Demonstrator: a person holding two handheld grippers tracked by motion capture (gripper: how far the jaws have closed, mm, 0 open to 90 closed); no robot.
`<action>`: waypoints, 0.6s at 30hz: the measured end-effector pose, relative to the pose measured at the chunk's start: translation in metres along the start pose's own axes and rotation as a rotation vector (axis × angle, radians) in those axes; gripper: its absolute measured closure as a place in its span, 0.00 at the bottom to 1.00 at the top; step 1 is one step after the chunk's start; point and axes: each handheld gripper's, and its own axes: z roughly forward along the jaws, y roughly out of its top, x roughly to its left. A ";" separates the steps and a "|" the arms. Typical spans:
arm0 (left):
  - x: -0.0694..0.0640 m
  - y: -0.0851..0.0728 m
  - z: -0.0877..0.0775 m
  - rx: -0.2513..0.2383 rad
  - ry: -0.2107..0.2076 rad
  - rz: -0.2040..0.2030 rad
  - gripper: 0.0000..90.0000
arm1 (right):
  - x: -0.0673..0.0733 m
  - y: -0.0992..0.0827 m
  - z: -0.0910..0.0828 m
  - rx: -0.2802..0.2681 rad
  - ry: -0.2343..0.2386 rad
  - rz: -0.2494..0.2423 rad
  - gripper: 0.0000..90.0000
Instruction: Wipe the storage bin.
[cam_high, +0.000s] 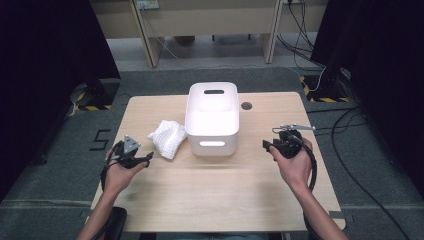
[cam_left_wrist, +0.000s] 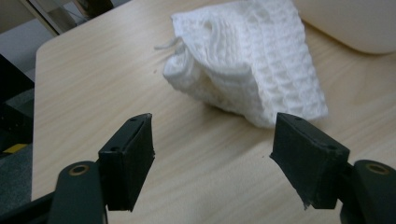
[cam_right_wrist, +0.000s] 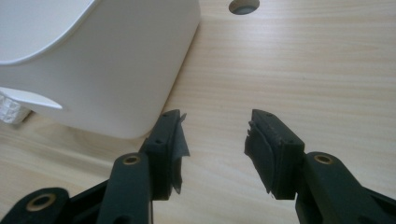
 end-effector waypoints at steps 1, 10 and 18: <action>-0.001 -0.003 0.000 0.001 -0.002 -0.001 0.32 | -0.002 -0.003 -0.003 -0.001 -0.002 0.002 0.59; -0.006 -0.019 0.001 -0.014 -0.030 -0.022 0.32 | -0.016 -0.028 -0.025 -0.010 -0.041 0.018 0.58; -0.007 -0.027 0.000 -0.045 -0.027 -0.067 0.33 | -0.023 -0.039 -0.029 -0.037 -0.068 0.060 0.57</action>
